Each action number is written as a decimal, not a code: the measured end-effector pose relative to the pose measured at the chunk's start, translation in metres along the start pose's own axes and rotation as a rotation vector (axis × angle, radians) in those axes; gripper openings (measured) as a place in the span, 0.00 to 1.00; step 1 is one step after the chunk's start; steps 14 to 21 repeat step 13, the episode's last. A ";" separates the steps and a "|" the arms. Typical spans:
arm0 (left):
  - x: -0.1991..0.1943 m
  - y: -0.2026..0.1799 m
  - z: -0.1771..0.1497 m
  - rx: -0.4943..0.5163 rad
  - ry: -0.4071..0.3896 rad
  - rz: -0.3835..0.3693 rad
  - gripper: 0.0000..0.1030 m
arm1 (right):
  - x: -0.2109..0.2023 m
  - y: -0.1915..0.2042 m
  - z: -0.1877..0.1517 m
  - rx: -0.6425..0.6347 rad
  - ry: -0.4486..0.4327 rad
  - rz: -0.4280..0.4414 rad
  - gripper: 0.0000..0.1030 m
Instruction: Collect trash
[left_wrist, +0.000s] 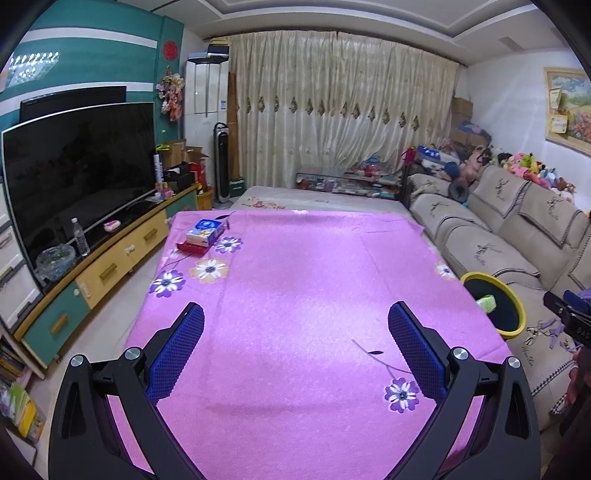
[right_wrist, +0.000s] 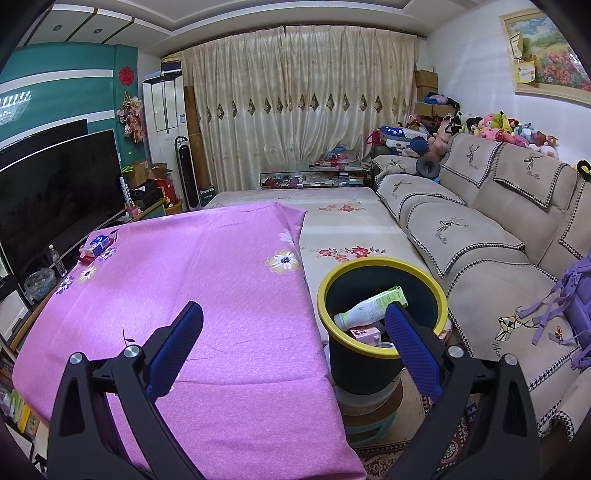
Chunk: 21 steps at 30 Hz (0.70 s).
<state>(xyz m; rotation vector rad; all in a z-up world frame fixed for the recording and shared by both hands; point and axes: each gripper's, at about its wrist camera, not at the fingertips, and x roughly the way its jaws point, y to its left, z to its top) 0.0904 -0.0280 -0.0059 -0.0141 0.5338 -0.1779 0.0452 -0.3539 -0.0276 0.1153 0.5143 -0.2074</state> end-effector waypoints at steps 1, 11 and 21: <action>0.001 0.000 -0.001 -0.001 -0.003 -0.025 0.95 | 0.001 -0.001 0.001 0.000 0.002 0.003 0.91; 0.068 0.025 0.020 0.001 0.064 0.047 0.95 | 0.050 0.023 0.024 -0.039 0.070 0.107 0.93; 0.096 0.036 0.024 0.005 0.095 0.067 0.95 | 0.078 0.038 0.033 -0.050 0.093 0.151 0.93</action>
